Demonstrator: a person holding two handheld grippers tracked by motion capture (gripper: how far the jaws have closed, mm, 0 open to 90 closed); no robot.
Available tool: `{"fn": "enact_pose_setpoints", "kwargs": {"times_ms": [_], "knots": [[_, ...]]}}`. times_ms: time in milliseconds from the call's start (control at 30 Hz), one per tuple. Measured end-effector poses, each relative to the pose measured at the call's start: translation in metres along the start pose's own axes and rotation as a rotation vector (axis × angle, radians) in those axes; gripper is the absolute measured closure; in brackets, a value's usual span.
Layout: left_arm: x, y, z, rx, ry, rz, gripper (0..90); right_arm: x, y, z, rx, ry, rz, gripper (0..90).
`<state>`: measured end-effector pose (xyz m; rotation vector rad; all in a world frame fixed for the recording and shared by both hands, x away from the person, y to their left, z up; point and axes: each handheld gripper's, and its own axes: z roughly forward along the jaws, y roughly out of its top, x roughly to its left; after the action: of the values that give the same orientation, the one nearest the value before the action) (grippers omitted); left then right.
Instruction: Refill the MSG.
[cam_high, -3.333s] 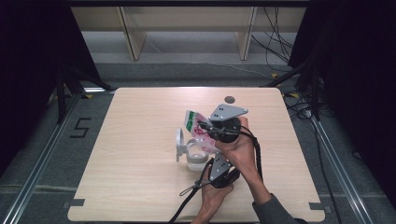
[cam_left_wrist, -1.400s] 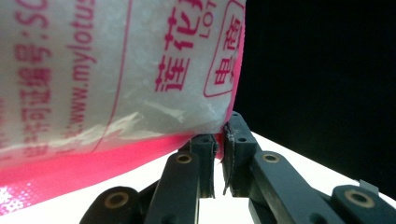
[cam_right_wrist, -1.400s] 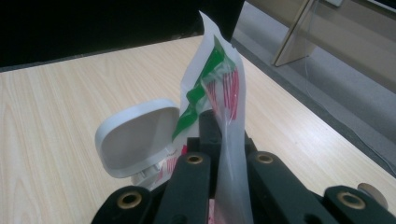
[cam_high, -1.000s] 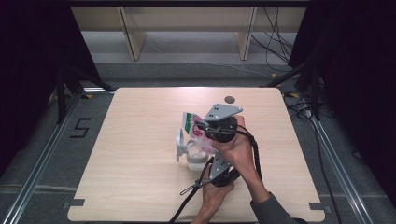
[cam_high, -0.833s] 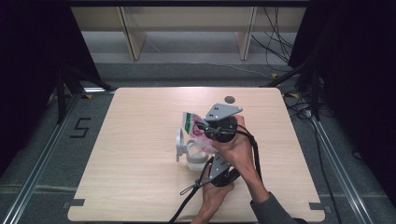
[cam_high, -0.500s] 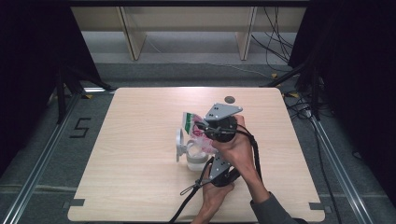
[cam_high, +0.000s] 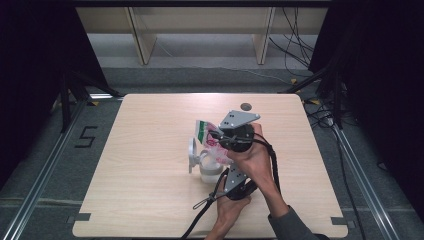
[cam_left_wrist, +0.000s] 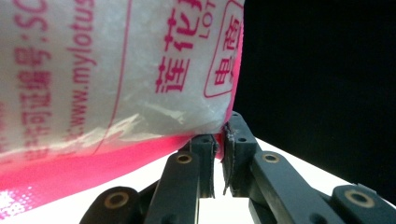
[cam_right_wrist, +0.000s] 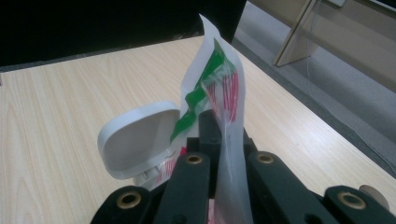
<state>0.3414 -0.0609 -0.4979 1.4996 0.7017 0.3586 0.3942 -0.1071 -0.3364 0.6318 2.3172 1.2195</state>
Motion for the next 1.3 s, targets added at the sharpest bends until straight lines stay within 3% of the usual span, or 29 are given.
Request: {"fn": "enact_pose_setpoints", "kwargs": {"times_ms": [333, 500, 533, 733, 800, 1167, 1300], "knots": [[-0.0002, 0.0003, 0.0003, -0.007, -0.002, -0.002, 83.6, -0.0010, 0.0007, -0.0003, -0.009, 0.002, -0.018, 89.3], [-0.0001, 0.0002, 0.0008, -0.012, -0.005, -0.001, 83.5, 0.0002, 0.0004, -0.0012, 0.003, 0.011, 0.016, 89.3], [-0.0001, 0.0003, 0.0008, -0.011, -0.005, -0.001, 83.5, -0.0006, 0.0006, -0.0010, -0.006, -0.001, 0.000, 89.3], [0.0001, 0.0007, 0.0005, -0.009, -0.001, -0.001, 83.5, -0.0001, 0.0011, -0.0015, 0.005, 0.012, 0.010, 89.3], [0.0002, 0.0009, 0.0003, -0.006, 0.000, -0.001, 83.5, -0.0015, 0.0012, -0.0005, -0.012, -0.001, -0.020, 89.3], [0.0001, 0.0007, 0.0016, -0.024, -0.004, -0.004, 83.5, -0.0011, 0.0018, -0.0004, -0.010, 0.008, -0.014, 89.3], [-0.0001, 0.0015, -0.0001, -0.008, 0.002, -0.001, 83.5, -0.0011, 0.0025, -0.0017, -0.004, 0.014, -0.011, 89.2]]}}
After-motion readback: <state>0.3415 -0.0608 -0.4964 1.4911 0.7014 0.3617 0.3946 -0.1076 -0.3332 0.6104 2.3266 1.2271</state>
